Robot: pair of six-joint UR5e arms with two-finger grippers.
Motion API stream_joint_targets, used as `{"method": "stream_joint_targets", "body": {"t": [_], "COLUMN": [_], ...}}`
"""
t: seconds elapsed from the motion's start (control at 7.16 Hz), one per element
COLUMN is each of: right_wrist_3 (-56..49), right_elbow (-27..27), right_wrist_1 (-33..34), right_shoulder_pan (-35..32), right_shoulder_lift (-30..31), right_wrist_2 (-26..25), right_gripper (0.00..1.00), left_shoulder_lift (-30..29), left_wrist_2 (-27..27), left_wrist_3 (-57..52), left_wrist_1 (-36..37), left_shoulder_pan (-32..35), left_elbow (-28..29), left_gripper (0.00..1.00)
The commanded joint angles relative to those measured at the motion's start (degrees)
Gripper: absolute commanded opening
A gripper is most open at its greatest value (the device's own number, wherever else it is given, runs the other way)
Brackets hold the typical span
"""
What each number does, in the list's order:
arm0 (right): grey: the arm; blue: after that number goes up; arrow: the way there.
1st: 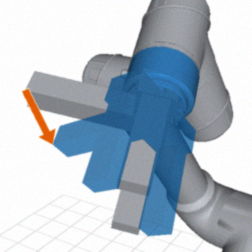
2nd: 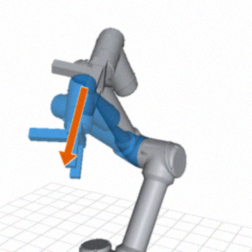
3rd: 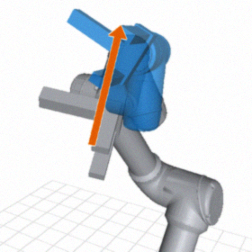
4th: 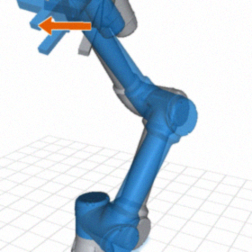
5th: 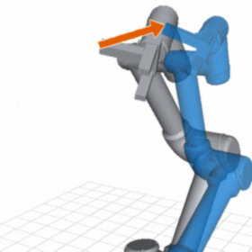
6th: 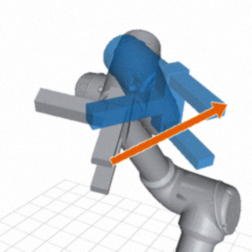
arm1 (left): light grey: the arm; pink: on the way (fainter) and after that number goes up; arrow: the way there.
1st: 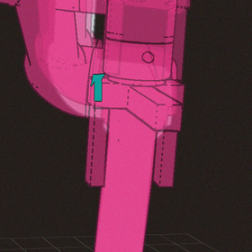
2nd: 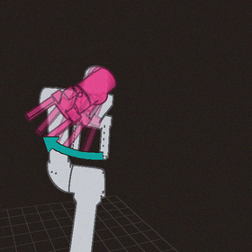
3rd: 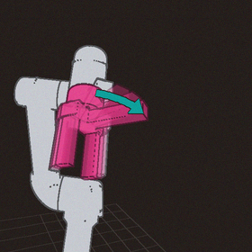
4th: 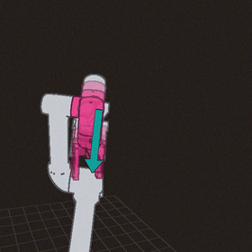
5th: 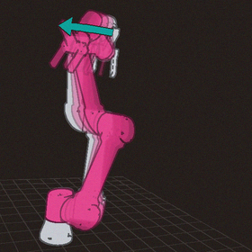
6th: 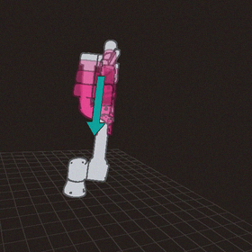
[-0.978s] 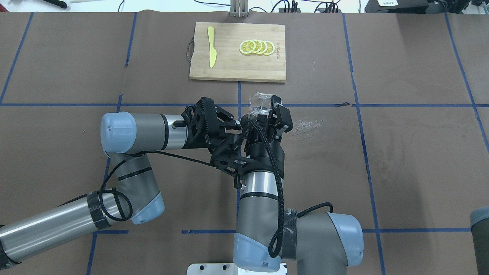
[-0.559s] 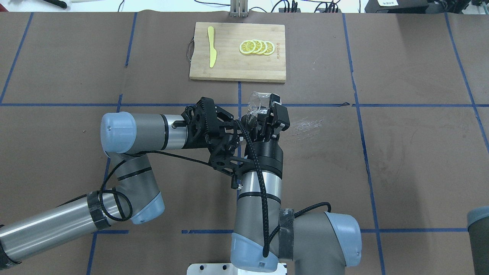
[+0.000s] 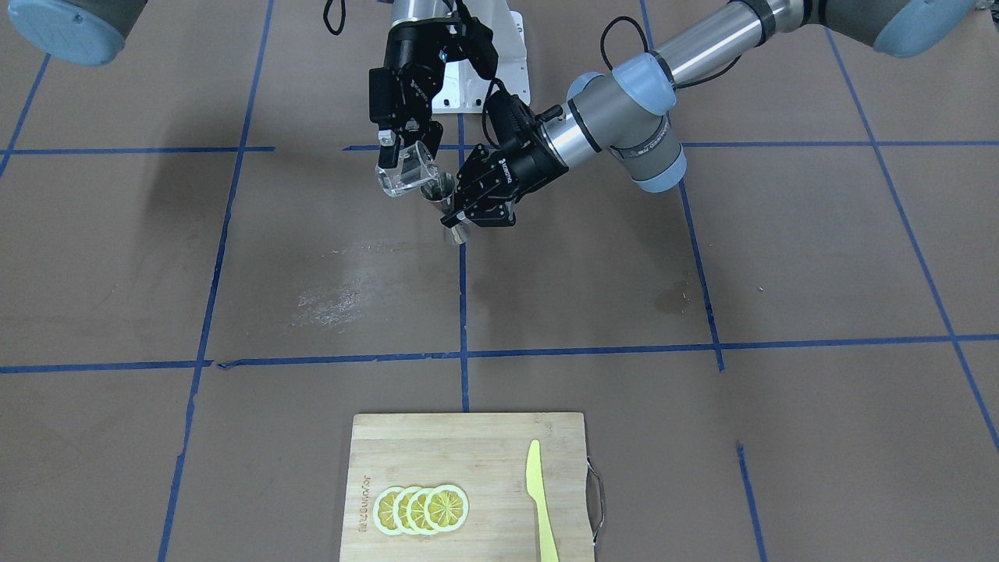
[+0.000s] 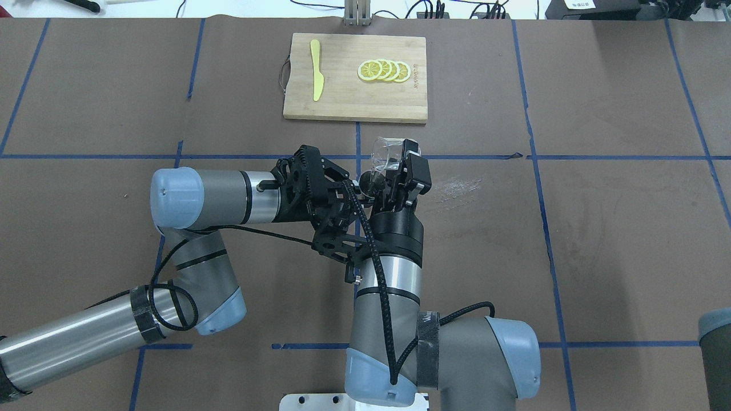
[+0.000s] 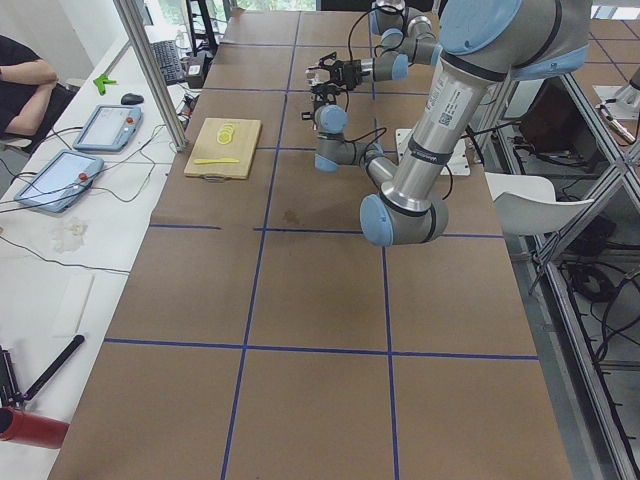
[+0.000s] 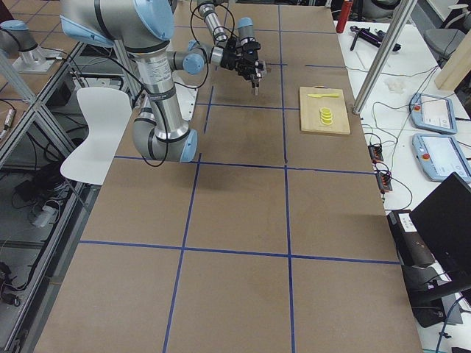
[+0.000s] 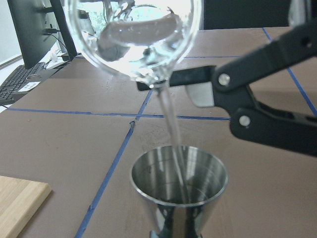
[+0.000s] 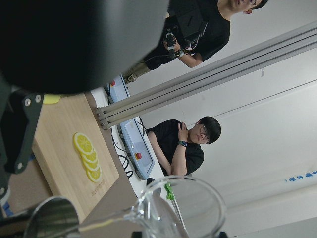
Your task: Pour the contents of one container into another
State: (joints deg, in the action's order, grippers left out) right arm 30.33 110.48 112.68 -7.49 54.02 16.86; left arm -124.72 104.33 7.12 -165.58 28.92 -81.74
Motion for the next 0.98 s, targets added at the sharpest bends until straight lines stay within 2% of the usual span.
{"method": "stream_joint_targets", "body": {"t": [0.0, 0.84], "right_wrist_3": [-1.15, -4.93], "right_elbow": [0.0, 0.09], "right_wrist_1": [0.34, 0.43], "right_shoulder_pan": [0.01, -0.07], "right_shoulder_lift": [0.04, 0.04], "right_wrist_2": [-0.42, -1.04], "right_gripper": [0.0, 0.0], "left_shoulder_lift": [0.0, 0.0], "left_wrist_2": [0.0, 0.0], "left_wrist_3": [0.0, 0.0], "left_wrist_1": [0.0, 0.0], "left_shoulder_pan": [0.0, -0.09], "left_elbow": [0.0, 0.0], "left_gripper": [0.0, 0.0]}}
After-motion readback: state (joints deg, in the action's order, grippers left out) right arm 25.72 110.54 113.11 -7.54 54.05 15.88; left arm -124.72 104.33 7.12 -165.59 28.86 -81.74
